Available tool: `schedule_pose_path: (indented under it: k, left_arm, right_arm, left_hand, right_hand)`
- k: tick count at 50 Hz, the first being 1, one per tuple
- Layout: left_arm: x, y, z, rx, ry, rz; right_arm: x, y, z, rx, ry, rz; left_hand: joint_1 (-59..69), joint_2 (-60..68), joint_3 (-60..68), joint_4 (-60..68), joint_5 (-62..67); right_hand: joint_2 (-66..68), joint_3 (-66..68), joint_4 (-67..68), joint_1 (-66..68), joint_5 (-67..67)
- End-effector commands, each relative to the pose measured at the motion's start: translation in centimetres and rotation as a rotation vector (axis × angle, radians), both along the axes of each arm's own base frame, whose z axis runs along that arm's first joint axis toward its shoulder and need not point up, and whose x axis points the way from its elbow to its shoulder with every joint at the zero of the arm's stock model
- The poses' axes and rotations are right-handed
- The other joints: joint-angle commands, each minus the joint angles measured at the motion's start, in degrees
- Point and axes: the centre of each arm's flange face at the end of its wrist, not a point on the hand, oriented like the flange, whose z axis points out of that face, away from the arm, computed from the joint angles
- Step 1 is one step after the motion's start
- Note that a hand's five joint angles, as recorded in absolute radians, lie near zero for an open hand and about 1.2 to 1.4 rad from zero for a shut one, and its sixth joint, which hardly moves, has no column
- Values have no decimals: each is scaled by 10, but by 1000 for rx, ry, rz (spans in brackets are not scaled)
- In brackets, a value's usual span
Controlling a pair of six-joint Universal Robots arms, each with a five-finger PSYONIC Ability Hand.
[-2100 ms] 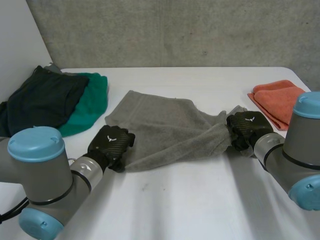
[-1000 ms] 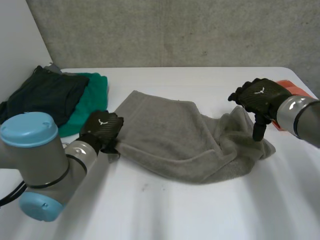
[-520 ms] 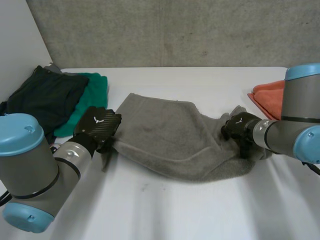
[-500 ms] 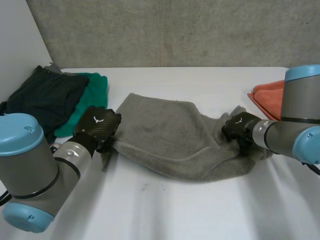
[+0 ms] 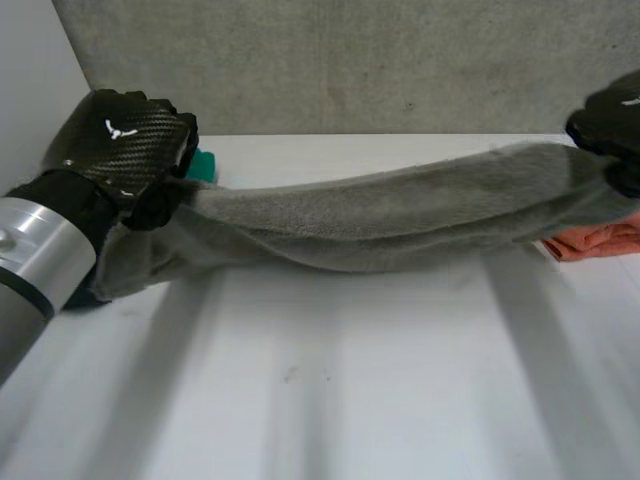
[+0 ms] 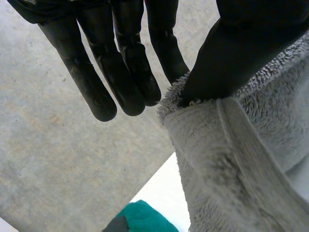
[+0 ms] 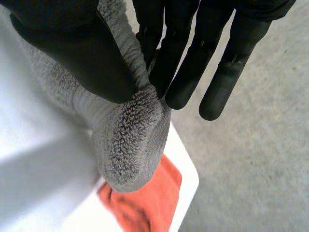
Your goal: Fold the laundry.
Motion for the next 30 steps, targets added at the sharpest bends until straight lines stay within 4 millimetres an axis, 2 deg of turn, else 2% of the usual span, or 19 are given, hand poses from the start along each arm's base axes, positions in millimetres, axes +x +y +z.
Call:
schedule_pose_path:
  k: [1,2,4,5,8,9,12,13,16,17,20,21,23,24,27,30]
  left_arm:
    - [-9,-18,-38,182,-93,-18]
    - [-13,-29,-54,226,-131,-19]
    - [-17,-40,-70,259,-172,-20]
    - [-21,-52,-85,282,-209,-18]
    - [-28,-72,-101,293,-252,-16]
    - [-33,-87,-105,278,-264,-12]
    - [-39,-114,-104,232,-264,19]
    - [-45,-131,-94,172,-249,33]
    - [-53,-154,-68,51,-219,53]
    - [-58,-167,-43,-61,-184,63]
    - [-64,-182,6,-285,-98,93]
    - [-66,-186,34,-419,-42,110]
    - [-65,-188,55,-524,8,128]
    - [-61,-185,78,-620,55,148]
    - [-55,-180,99,-703,100,172]
    - [-54,-179,86,-649,78,169]
  right_arm:
    - [0,1,-45,160,143,22]
    - [4,-2,-55,194,153,28]
    - [12,-8,-75,251,176,44]
    - [17,-15,-90,292,199,36]
    - [24,-27,-101,295,213,26]
    - [29,-39,-104,258,210,17]
    - [37,-61,-103,151,186,3]
    - [42,-78,-96,54,155,-10]
    - [50,-104,-72,-135,78,-37]
    - [56,-118,-49,-278,2,-48]
    - [60,-133,-14,-500,-127,-59]
    - [61,-137,8,-632,-208,-61]
    - [61,-137,28,-749,-271,-60]
    - [59,-133,42,-830,-304,-58]
    - [58,-126,44,-842,-314,-52]
    - [60,-122,35,-803,-307,-44]
  left_hand:
    - [157,117,119,113,143]
    - [157,117,119,113,143]
    - [157,117,119,113,143]
    - [157,117,119,113,143]
    - [157,117,119,113,143]
    - [157,117,119,113,143]
    - [157,117,119,113,143]
    - [157,117,119,113,143]
    - [157,117,119,113,143]
    - [157,117,119,113,143]
    - [157,117,119,113,143]
    - [157,117,119,113,143]
    - [157,117,119,113,143]
    - [157,117,119,113,143]
    - [157,117,119,113,143]
    - [157,117,119,113,143]
  right_hand:
    - [128,121,115,173,140]
    - [128,121,115,173,140]
    - [128,121,115,173,140]
    - [128,121,115,173,140]
    - [128,121,115,173,140]
    - [128,121,115,173,140]
    - [128,121,115,173,140]
    - [128,121,115,173,140]
    - [128,121,115,173,140]
    - [128,121,115,173,140]
    - [128,121,115,173,140]
    - [128,121,115,173,140]
    - [128,121,115,173,140]
    - [128,121,115,173,140]
    - [128,121,115,173,140]
    - [128,121,115,173,140]
